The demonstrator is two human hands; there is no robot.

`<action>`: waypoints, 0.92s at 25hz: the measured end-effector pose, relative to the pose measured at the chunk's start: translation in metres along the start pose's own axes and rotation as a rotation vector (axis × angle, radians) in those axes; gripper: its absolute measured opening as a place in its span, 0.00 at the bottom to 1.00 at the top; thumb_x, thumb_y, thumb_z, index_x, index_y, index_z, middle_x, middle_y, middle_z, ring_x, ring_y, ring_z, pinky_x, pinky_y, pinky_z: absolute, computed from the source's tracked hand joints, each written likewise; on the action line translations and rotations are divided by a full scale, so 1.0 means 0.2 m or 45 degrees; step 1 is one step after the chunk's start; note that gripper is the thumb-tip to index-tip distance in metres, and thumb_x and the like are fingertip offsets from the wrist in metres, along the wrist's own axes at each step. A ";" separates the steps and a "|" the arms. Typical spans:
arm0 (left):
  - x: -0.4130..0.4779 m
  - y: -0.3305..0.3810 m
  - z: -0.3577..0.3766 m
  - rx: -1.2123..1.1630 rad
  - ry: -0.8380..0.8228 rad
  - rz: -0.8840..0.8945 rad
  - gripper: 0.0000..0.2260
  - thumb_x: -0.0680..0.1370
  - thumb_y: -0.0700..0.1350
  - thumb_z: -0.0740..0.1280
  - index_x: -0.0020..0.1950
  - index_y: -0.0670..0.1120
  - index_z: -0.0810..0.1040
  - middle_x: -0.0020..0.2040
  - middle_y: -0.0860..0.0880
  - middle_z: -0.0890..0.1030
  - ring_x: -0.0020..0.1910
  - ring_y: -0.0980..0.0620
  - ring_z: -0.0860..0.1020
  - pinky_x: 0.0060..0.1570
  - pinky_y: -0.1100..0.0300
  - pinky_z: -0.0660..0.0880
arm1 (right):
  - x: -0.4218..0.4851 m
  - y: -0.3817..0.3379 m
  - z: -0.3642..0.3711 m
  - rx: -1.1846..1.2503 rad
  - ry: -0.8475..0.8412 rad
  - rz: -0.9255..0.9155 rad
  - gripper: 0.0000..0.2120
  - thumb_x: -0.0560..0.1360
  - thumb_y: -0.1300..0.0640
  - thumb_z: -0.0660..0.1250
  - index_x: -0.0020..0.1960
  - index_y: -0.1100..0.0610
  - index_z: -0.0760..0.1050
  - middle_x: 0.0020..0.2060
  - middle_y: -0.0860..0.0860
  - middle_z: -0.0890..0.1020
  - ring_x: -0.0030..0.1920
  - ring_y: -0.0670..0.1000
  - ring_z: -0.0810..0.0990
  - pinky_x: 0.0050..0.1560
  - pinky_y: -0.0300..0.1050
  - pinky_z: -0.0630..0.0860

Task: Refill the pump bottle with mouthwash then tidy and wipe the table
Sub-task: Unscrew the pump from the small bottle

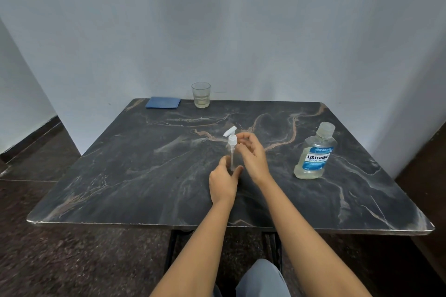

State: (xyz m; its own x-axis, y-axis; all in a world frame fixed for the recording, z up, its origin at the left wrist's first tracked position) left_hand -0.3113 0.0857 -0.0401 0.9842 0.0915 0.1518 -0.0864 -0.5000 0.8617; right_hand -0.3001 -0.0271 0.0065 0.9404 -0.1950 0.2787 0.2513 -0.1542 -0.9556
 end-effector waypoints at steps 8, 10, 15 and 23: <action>0.00 -0.01 0.01 -0.034 -0.020 -0.007 0.21 0.75 0.50 0.70 0.66 0.47 0.73 0.59 0.50 0.80 0.58 0.51 0.78 0.59 0.56 0.74 | 0.08 -0.22 0.02 0.155 -0.037 -0.024 0.13 0.77 0.58 0.67 0.61 0.54 0.77 0.55 0.49 0.82 0.55 0.44 0.79 0.58 0.42 0.77; 0.01 -0.03 0.01 -0.049 -0.027 -0.035 0.22 0.75 0.51 0.70 0.67 0.48 0.72 0.61 0.51 0.80 0.59 0.52 0.77 0.61 0.56 0.73 | 0.14 -0.41 -0.08 0.254 0.082 -0.115 0.12 0.76 0.60 0.69 0.58 0.55 0.78 0.50 0.53 0.82 0.51 0.47 0.79 0.55 0.39 0.77; 0.02 -0.04 0.02 -0.026 -0.010 -0.028 0.22 0.75 0.54 0.70 0.67 0.50 0.72 0.62 0.52 0.78 0.60 0.53 0.76 0.61 0.55 0.73 | 0.22 -0.51 -0.31 -0.153 0.411 -0.053 0.09 0.71 0.52 0.73 0.47 0.56 0.80 0.39 0.50 0.82 0.39 0.46 0.79 0.43 0.38 0.77; 0.02 -0.04 0.04 -0.035 -0.010 0.016 0.27 0.73 0.54 0.71 0.69 0.48 0.69 0.65 0.51 0.77 0.62 0.51 0.75 0.62 0.55 0.72 | 0.02 0.21 -0.29 -1.021 0.200 0.616 0.16 0.68 0.46 0.70 0.47 0.57 0.80 0.47 0.55 0.83 0.51 0.59 0.81 0.47 0.47 0.74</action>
State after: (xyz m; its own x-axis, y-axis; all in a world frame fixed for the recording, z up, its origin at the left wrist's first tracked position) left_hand -0.3051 0.0833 -0.0502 0.9842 0.0787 0.1587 -0.1025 -0.4774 0.8727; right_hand -0.2985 -0.0898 -0.0266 0.8447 -0.5313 -0.0648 -0.4451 -0.6302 -0.6362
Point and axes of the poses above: each hand's wrist, its own x-axis towards the middle knuckle, its own z-axis out of the palm, y = z × x, the point moved 7 cm from there along x, towards the middle knuckle
